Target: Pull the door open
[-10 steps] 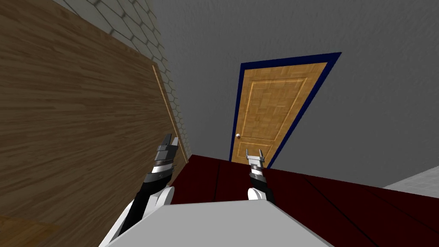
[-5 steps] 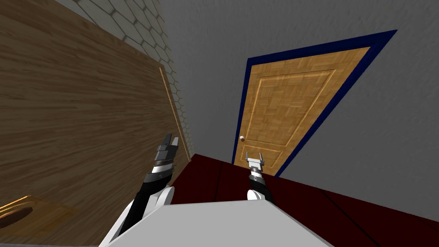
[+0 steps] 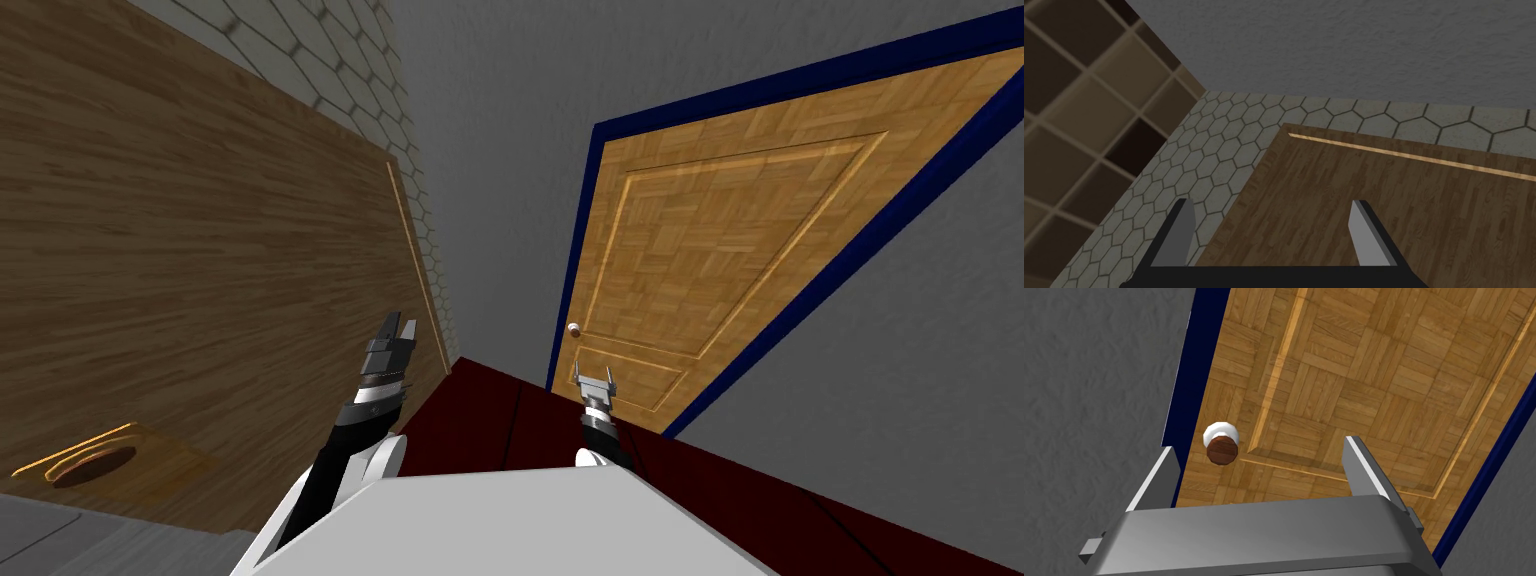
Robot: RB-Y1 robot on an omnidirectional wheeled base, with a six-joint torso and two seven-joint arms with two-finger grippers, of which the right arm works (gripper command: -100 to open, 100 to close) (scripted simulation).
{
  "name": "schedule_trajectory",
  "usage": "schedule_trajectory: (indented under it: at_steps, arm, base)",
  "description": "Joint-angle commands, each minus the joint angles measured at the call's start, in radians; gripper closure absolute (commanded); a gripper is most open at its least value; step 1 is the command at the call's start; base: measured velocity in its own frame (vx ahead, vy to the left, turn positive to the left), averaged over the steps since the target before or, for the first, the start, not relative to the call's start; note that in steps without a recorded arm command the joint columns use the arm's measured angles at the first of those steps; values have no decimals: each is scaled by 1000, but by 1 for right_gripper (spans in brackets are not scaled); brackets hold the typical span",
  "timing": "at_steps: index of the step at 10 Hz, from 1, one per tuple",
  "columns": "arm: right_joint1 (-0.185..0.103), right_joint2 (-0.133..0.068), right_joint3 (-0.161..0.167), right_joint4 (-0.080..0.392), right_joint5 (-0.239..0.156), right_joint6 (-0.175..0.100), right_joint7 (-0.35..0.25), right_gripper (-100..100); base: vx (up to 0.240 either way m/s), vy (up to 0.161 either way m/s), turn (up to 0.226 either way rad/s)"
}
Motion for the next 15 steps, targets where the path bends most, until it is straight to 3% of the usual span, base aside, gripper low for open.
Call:
schedule_trajectory:
  at_steps: [1,15]
  arm:
    - [-11,-6,8,36,-36,-13,-32,-100]
    - [-66,-39,83,292,-283,-129,-255,-100]
  base:
    - [69,-66,179]
    - [58,-76,142]
